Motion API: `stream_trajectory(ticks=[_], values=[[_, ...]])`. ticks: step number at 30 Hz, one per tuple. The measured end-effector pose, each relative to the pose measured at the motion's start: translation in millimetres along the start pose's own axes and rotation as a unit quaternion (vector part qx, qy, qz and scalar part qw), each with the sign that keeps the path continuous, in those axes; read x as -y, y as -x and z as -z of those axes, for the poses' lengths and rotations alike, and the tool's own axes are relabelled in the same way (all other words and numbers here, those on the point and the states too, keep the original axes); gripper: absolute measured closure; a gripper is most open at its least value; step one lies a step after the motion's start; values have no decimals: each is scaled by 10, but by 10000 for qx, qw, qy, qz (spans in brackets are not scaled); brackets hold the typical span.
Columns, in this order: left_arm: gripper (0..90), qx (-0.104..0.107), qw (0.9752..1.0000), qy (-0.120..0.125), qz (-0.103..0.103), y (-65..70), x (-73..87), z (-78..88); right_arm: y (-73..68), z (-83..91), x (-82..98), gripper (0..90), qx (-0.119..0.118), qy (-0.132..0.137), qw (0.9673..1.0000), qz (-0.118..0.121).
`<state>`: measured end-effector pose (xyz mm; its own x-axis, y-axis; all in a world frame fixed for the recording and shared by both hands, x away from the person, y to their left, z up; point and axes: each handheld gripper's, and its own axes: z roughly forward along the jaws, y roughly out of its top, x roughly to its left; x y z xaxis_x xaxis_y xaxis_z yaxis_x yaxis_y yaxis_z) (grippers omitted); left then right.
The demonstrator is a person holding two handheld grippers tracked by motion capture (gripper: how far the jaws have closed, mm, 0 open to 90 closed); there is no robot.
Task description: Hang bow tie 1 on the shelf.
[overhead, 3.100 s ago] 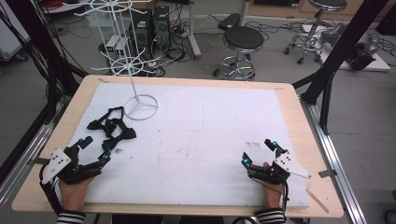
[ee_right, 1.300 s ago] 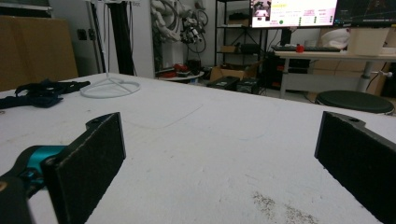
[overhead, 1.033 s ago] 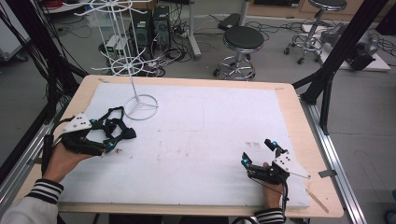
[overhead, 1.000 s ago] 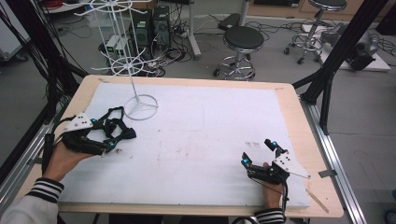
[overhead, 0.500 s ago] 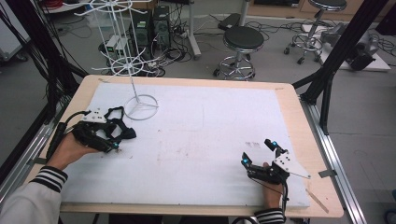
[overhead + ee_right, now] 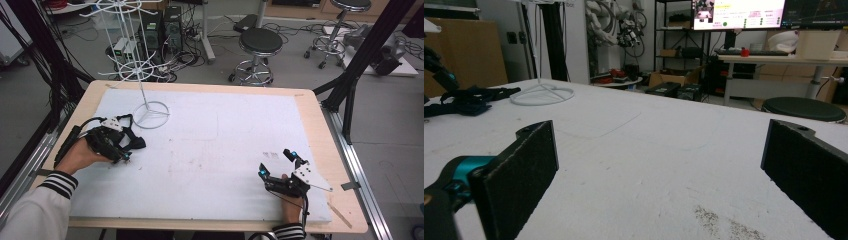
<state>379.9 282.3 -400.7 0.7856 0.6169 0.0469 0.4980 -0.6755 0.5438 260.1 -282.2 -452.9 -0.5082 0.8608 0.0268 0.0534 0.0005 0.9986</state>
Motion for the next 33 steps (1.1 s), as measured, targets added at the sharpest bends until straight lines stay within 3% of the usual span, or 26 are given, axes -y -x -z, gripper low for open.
stream_trajectory(ticks=[9,16,23,29,33], values=[[279,40,9998,-200,-15,-15,-46,-35,-4,2,1,11,-3,-19,10000,-7],[408,-55,9990,-451,-12,-23,-88,-97,1,1,0,11,-9,-12,10000,10],[463,-195,9983,-544,70,-26,-94,-135,3,1,-1,11,-4,-20,10000,12],[589,-259,9973,-685,99,-26,-92,-180,3,0,-1,11,-1,-13,10000,9],[731,-239,9970,-732,91,12,-109,-200,3,1,-1,11,-3,-22,10000,10]])
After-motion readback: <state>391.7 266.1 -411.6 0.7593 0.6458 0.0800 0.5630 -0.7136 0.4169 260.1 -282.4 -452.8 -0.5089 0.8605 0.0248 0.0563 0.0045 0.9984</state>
